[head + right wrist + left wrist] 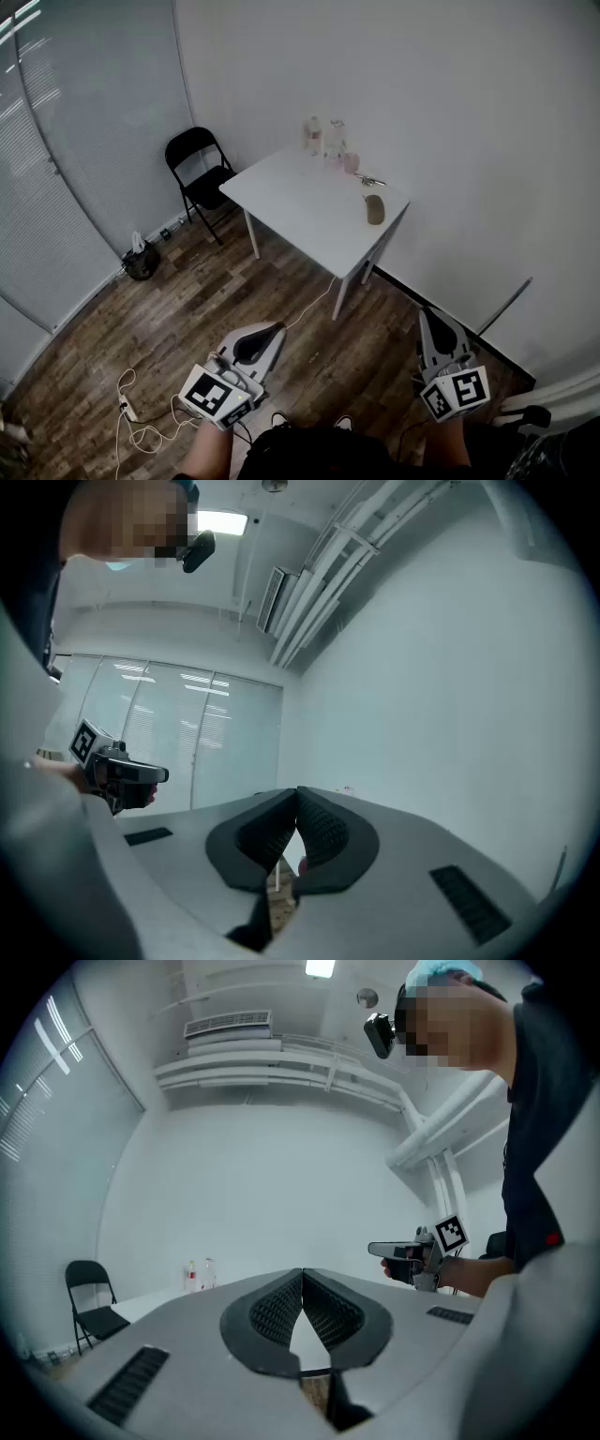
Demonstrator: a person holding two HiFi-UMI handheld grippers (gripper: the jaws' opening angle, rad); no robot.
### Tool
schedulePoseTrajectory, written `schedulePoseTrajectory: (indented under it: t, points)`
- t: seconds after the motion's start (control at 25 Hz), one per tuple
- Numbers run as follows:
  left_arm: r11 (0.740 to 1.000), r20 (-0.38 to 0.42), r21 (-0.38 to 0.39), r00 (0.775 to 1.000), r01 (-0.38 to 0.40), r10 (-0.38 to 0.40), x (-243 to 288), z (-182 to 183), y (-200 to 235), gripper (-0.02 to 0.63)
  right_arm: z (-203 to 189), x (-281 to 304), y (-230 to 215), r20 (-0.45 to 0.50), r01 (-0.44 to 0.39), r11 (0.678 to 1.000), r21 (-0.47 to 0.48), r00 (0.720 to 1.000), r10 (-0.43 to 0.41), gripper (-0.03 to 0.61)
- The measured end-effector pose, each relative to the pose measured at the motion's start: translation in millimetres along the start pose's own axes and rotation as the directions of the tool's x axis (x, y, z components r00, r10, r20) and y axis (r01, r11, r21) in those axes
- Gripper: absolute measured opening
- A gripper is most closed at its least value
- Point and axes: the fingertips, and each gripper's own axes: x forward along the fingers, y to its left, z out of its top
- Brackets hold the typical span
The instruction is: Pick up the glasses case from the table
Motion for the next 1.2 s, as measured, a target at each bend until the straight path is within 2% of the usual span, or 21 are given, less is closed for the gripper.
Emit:
schedulePoseTrajectory:
  t: [0.44, 0.68, 0.88, 1.08, 1.2]
  points:
    - [1.000, 0.017, 0.000, 1.000, 0.003, -0.003, -6.5, 3.0, 10.6, 0.020, 2.6, 8.7, 12.3, 0.000, -0.005, 1.000, -0.024, 1.000, 0.005, 0.021]
    - [1.000, 0.020, -0.019, 1.000, 0.000, 0.000, -13.3, -0.1, 21.4, 0.020, 2.7, 18.2, 25.2, 0.008, -0.028, 0.999, 0.017, 1.000, 0.028, 0.021]
    - [1.000, 0.008, -0.020, 1.000, 0.020, -0.020, -28.0, -7.8, 38.7, 0.021, -5.0, 34.8, 47.9, -0.014, -0.033, 0.999, 0.019, 0.999, 0.033, 0.023]
    - [1.000, 0.054, -0.020, 0.998, -0.017, 0.018, -55.2, -13.0, 70.4, 0.020, -17.8, 43.5, 89.9, -0.031, -0.027, 0.999, 0.021, 0.999, 0.028, 0.023]
    - [0.999, 0.050, -0.048, 0.999, 0.007, -0.005, -58.4, -12.1, 80.6, 0.021, -21.1, 45.0, 104.4, -0.049, -0.022, 1.000, 0.010, 0.999, 0.023, 0.021]
